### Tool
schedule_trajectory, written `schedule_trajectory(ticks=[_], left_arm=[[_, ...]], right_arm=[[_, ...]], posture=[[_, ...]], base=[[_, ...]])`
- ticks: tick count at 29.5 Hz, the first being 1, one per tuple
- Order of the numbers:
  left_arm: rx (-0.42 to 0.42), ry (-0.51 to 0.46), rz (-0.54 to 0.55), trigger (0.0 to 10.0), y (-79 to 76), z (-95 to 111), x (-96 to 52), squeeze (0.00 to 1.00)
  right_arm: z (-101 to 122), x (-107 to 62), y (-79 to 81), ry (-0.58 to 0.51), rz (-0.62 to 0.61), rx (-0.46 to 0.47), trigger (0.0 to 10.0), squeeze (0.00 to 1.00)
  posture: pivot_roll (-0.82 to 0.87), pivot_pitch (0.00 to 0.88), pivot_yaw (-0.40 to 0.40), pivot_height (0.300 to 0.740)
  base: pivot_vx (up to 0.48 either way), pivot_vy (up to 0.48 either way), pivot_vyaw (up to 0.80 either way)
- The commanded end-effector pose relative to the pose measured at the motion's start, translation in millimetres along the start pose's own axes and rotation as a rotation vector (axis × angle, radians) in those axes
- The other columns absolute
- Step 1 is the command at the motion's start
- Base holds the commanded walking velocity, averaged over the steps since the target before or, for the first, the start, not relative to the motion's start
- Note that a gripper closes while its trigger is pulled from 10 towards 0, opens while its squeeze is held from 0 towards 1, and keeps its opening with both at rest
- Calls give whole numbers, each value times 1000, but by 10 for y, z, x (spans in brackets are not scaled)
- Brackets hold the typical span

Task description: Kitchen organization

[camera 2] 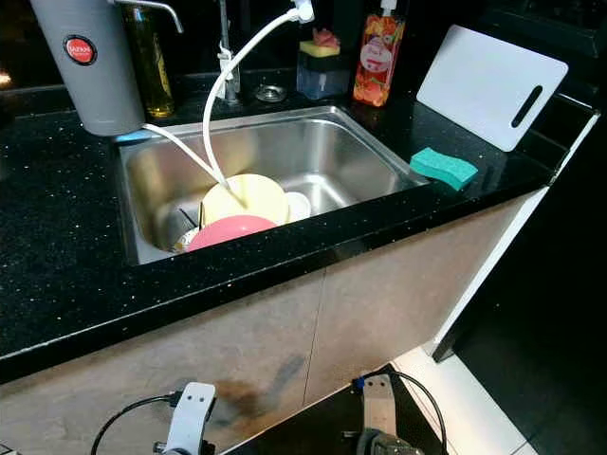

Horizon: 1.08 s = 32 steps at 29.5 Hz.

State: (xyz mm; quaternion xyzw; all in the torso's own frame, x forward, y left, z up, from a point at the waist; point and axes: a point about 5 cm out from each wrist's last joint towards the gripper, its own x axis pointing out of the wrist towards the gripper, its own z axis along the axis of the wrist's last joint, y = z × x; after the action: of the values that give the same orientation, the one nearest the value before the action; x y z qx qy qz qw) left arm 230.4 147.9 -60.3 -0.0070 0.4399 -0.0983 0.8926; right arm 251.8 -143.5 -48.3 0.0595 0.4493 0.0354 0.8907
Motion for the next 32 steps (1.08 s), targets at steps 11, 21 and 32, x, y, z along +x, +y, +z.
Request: schedule_trajectory(ticks=[11,21,32], left_arm=[[-3,29,-1,10000,-12,-75,-3,0],[-4,31,0,10000,-11,-83,-4,0],[-3,33,-3,10000,-11,-99,-6,0]], right_arm=[[-109,-8,-50,32,-11,29,10000,0],[-115,-8,-50,33,-12,34,10000,0],[-182,-10,-39,37,-11,36,10000,0]], posture=[[73,120,-97,740],[74,120,-95,740],[72,113,-96,740]], base=[[0,0,0],[0,0,0],[0,0,0]])
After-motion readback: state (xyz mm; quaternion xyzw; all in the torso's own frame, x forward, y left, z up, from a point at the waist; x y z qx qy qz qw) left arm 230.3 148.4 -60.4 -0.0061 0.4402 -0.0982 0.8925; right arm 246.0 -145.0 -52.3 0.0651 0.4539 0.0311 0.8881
